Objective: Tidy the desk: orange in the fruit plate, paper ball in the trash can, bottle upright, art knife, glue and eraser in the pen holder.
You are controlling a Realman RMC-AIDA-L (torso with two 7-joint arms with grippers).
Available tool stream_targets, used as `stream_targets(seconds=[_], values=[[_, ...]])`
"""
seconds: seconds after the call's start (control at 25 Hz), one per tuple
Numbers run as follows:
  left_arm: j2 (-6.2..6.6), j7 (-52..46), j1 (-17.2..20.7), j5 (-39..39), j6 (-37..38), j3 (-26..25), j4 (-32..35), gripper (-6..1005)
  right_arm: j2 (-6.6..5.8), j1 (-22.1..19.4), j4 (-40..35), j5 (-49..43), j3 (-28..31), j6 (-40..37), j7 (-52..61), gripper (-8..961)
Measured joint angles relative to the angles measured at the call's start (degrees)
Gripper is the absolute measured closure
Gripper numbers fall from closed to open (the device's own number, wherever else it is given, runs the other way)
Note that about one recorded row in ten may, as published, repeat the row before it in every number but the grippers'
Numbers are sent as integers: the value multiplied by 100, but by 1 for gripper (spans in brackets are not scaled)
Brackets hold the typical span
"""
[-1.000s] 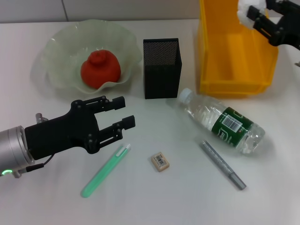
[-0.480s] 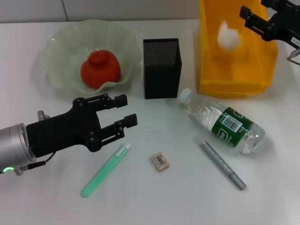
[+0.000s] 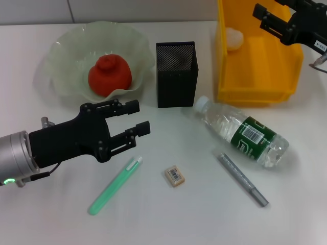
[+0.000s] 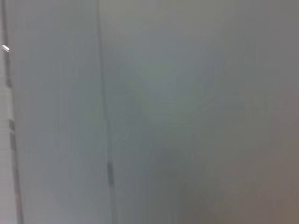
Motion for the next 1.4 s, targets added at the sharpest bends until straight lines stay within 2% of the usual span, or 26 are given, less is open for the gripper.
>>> stream_targets(seconds=[0.08, 0.12, 0.24, 0.32, 0.4, 0.52, 0.68, 0.92, 1.12, 1.28, 1.4], values=[[0, 0, 8, -6, 1, -4, 4, 483, -11, -41, -11, -21, 0, -301, 228, 279], [2, 0, 9, -11, 3, -5, 4, 483, -25, -133, -16, -57, 0, -740, 524, 279], [10, 0, 15, -27, 40, -5, 3, 483, -40, -240, -17, -86, 4, -1115, 671, 278], [12, 0, 33, -72, 69, -5, 12, 483, -50, -459, -21, -173, 6, -1581, 688, 278], [14, 0, 40, -99, 74, -5, 14, 483, -50, -505, -21, -226, 4, -1657, 688, 278], [20, -4, 69, -155, 91, -5, 17, 483, -36, -680, 24, -730, 5, -2147, 643, 278], [18, -3, 63, -157, 104, -5, 14, 482, -16, -742, 163, -1069, 1, -2404, 562, 278], [13, -1, 27, -158, 80, -5, -23, 482, -24, -680, 816, -1375, -30, -2745, 42, 279], [11, 0, 56, -158, 68, -5, -25, 482, -20, -674, 977, -1483, -179, -2720, 8, 279], [9, 0, 70, -158, 60, -5, -27, 480, -22, -679, 964, -1479, -158, -2712, 52, 278], [8, 0, 79, -158, 45, -5, -27, 478, -29, -681, 620, -1468, -139, -2686, 550, 265]])
